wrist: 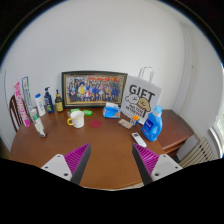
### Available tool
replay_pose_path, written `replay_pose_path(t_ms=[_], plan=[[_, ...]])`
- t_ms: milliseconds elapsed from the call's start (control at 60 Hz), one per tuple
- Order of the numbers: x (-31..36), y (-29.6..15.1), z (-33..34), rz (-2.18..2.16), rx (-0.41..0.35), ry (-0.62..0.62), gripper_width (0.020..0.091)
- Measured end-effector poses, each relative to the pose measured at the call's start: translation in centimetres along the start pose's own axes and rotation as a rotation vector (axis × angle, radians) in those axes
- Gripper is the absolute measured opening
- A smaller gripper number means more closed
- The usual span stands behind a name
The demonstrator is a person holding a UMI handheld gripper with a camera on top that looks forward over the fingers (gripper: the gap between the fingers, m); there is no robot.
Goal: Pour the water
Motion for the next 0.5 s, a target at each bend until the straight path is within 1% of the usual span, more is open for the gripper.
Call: replay_pose_path(t_ms=[100,217,400,500], plan=[[2.2,0.1,-0.4,-0.002,0.000,-0.032,0.0848],[7.0,0.5,-1.3,0.012,0.004,-0.096,0.0855],[18.7,1.9,-2.2,0.021,0.017,-0.255,0.0854],[26.0,2.5,-2.8,0.033,-0.003,-0.348,0.0861]])
Point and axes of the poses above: the point between the fingertips, and its own axes, seen from behind it with the camera up: x to the left, y down, z backward, against the way the camera looks, the point moved 1 cm from there along z, backward, against the way the camera looks, and after that the axes turned 7 degrees about -x, right-handed, at the moved point
